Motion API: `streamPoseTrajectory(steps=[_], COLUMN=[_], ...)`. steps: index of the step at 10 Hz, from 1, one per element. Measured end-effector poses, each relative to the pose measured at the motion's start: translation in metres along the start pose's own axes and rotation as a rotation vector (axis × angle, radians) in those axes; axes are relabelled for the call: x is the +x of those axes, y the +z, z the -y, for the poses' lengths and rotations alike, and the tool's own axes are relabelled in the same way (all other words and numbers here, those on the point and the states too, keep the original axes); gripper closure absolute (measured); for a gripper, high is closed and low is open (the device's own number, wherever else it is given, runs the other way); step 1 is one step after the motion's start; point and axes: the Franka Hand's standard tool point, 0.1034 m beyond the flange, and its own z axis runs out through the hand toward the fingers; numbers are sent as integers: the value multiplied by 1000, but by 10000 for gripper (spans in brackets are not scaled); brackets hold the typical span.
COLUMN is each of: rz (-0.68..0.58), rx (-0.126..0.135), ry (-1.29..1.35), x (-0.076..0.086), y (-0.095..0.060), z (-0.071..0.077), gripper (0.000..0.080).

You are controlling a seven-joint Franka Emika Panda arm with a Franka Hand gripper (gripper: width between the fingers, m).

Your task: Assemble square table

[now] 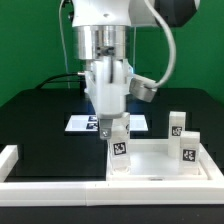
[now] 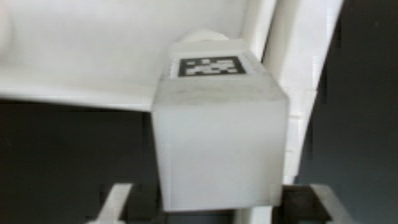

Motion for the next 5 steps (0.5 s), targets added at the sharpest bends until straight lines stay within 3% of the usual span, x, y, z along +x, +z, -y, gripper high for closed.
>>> streamPoseTrajectory(steps=[2,4,5], rz=[24,22,13], rx=[6,6,1], ry=[221,182,139], x=[1,1,-2], y=[1,2,2], z=[-1,-1,-1], gripper=[515,515,377])
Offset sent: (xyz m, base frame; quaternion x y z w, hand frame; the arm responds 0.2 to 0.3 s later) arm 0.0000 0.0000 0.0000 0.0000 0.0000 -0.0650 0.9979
